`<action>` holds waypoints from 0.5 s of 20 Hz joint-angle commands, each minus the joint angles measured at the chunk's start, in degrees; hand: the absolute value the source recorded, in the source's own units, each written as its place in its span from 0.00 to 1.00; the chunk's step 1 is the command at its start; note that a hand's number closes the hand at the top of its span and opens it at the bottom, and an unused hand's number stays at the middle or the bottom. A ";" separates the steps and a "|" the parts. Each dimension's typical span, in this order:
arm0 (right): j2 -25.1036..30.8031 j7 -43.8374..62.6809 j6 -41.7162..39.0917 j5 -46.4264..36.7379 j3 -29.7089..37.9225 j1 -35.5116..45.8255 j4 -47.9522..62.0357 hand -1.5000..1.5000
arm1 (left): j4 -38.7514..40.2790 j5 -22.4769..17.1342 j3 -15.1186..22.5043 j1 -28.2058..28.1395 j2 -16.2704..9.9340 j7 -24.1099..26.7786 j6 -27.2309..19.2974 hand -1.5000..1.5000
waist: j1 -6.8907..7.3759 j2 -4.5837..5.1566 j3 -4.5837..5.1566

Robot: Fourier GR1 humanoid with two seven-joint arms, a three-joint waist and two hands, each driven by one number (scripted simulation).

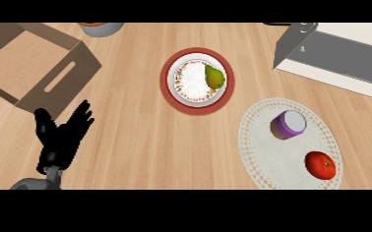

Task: Pick the can from the placemat and place it in the tiered shelf

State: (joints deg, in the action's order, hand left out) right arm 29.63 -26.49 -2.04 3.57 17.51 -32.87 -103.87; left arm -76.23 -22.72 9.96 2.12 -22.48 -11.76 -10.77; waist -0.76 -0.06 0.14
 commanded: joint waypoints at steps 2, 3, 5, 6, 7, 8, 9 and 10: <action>-2.37 19.25 6.50 -6.46 -3.70 -2.36 -16.44 0.00 | -1.90 -0.32 -0.32 -0.21 -0.02 -1.84 0.78 0.50 | 0.51 0.04 0.02; -2.73 21.85 7.65 -8.15 -4.06 -1.08 -16.89 0.00 | 4.21 0.56 -0.55 1.58 1.68 2.02 2.02 0.50 | 0.23 0.22 0.03; -3.31 30.36 9.57 -12.20 -6.64 -1.00 -23.16 0.00 | 1.98 0.35 -1.25 2.15 -0.03 -0.39 2.07 0.50 | 0.57 0.19 0.03; -4.80 33.61 10.95 -14.50 -8.46 0.29 -23.70 0.00 | 1.79 1.46 -0.94 2.37 0.57 -1.02 0.39 0.50 | 0.76 0.19 -0.02; -4.95 38.19 12.29 -16.54 -9.36 3.37 -23.91 0.00 | 2.37 1.33 -0.48 1.90 1.48 0.56 1.63 0.50 | 1.12 0.27 -0.01; -4.10 41.45 12.54 -20.06 -10.43 5.22 -23.70 0.00 | 1.02 1.19 -0.65 1.43 0.47 -0.49 2.18 0.50 | 1.45 0.26 -0.03; -6.31 42.93 14.30 -25.13 -14.38 5.46 -24.24 0.00 | 1.34 1.82 -0.23 2.30 2.64 -0.83 -0.21 0.50 | 1.37 0.27 -0.04; -5.75 46.37 13.58 -26.87 -15.39 9.48 -21.59 0.00 | -0.02 0.86 -0.39 1.13 1.02 -1.72 2.51 0.50 | 1.79 0.28 -0.07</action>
State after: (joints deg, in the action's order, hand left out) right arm 25.24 8.49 8.96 -14.21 7.54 -28.99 -124.28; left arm -75.25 -21.69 9.52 3.56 -21.40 -12.40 -9.51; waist 0.36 0.15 0.14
